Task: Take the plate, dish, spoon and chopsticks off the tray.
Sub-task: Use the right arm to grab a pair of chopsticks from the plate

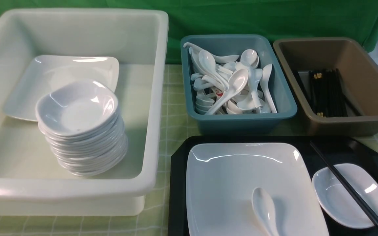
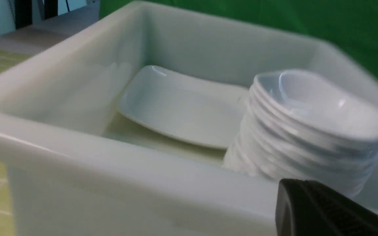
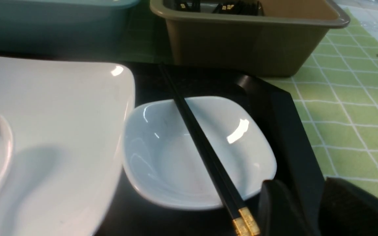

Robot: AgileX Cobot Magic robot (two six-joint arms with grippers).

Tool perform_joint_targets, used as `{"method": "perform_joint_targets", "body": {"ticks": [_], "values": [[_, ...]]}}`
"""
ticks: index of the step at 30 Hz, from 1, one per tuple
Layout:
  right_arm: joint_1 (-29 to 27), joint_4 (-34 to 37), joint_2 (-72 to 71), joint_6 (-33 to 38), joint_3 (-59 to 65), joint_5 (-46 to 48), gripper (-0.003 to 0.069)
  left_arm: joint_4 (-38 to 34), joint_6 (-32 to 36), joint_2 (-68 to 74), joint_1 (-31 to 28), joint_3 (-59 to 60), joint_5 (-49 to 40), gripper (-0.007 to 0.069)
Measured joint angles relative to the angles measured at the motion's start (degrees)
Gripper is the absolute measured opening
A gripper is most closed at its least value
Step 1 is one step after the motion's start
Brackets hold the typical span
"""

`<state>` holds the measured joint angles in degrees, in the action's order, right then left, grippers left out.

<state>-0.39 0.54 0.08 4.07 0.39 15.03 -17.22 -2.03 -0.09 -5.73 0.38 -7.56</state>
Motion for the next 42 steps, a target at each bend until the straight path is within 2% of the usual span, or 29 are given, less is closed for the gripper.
{"method": "perform_joint_targets", "body": {"ticks": [3,4,5,8,10,11,14,16,21,25,32,35,38,42], "values": [[0.00,0.00,0.00,0.00,0.00,0.00,0.0237,-8.44,-3.23,0.00,0.00,0.00,3.28,0.0011],[0.00,0.00,0.00,0.00,0.00,0.00,0.0237,-14.34,-4.85,0.00,0.00,0.00,6.94,0.0011],[0.00,0.00,0.00,0.00,0.00,0.00,0.0237,-16.02,-5.48,0.00,0.00,0.00,9.20,0.0011],[0.00,0.00,0.00,0.00,0.00,0.00,0.0237,-18.28,-7.47,0.00,0.13,-0.80,11.02,0.0011],[0.00,0.00,0.00,0.00,0.00,0.00,0.0237,-16.07,-6.81,1.04,1.23,-5.63,4.02,0.0013],[0.00,0.00,0.00,0.00,0.00,0.00,0.0237,-15.77,-6.36,1.59,1.38,-6.28,3.24,0.0013],[0.00,0.00,0.00,0.00,0.00,0.00,0.0237,-12.65,-1.82,7.19,3.64,-15.13,-8.16,0.0013],[0.00,0.00,0.00,0.00,0.00,0.00,0.0237,-11.19,4.73,17.49,5.67,-23.98,-18.14,0.0015],[0.00,0.00,0.00,0.00,0.00,0.00,0.0237,-11.81,19.13,33.72,7.08,-33.49,-27.37,0.0015],[0.00,0.00,0.00,0.00,0.00,0.00,0.0237,-15.62,27.03,44.42,13.64,-37.21,-27.23,0.0015],[0.00,0.00,0.00,0.00,0.00,0.00,0.0237,-16.86,31.77,53.56,31.95,-40.03,-23.50,0.0016],[0.00,0.98,0.00,-0.79,0.00,-1.61,0.0237,-16.86,32.11,53.50,36.36,-40.93,-21.13,0.0018],[0.00,8.38,0.00,-10.31,0.00,-7.17,0.0237,-16.86,33.60,52.50,40.12,-42.13,-19.77,0.0020],[0.00,10.96,0.00,-18.05,0.00,-17.11,0.0237,-17.00,35.78,50.55,41.80,-42.34,-19.66,0.0021]]}}
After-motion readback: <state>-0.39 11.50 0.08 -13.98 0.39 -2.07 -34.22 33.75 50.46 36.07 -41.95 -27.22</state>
